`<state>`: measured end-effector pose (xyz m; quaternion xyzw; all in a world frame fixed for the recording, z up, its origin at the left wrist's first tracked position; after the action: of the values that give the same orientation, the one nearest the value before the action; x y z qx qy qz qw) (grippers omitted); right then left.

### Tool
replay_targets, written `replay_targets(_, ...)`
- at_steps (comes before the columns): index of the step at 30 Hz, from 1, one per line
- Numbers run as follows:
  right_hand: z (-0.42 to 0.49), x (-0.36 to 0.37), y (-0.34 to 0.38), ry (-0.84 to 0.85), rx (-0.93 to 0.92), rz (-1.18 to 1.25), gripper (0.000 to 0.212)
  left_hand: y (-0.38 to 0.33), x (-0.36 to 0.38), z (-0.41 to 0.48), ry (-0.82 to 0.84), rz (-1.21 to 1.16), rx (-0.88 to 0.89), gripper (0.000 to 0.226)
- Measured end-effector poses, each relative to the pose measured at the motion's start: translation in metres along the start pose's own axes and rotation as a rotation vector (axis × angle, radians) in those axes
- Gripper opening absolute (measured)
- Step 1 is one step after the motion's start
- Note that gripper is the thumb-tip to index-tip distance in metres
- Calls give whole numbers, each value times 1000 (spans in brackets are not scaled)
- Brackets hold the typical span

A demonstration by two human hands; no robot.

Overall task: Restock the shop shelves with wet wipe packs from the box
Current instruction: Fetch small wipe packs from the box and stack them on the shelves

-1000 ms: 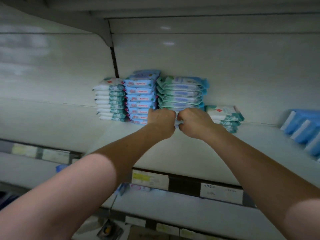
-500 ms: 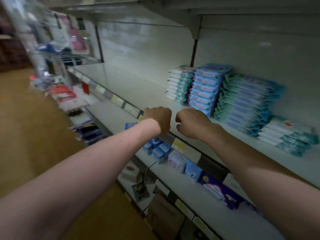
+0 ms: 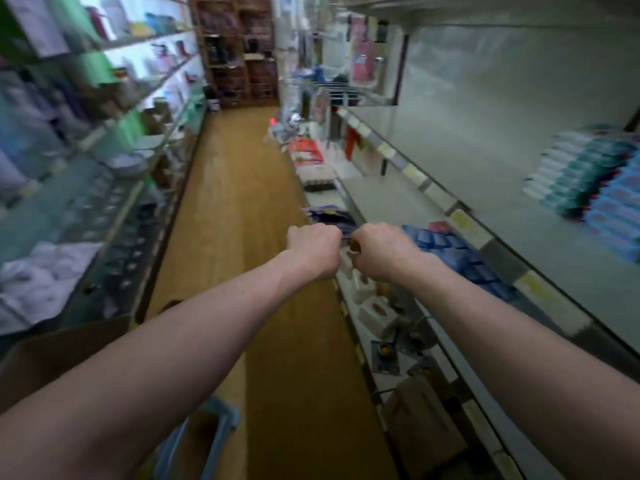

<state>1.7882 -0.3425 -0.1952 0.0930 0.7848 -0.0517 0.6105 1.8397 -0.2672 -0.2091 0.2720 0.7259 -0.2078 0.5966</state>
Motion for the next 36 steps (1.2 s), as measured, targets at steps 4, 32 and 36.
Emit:
replay_targets(4,20,13,83,22,-161,-17,7,78,26,-30,22,-53,-169,29)
replay_targets(32,125,162,504,411,-539,-49,18,476,237,-198,383,-427,-611,26)
replay_targets(36,150,193,520,480,-574,-122,18,497,283,-194,478,-505,-646,29)
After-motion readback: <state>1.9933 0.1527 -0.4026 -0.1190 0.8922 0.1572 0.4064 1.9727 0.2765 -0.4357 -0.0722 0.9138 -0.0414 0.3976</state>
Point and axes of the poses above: each hand's wrist, its own z-axis towards the middle knuckle, its own x-axis out of the palm, y = z × x, the point moved 5 cm from there along z, towards the middle knuckle, and after that the axes turned 15 degrees about y, right-handed, at the moved point
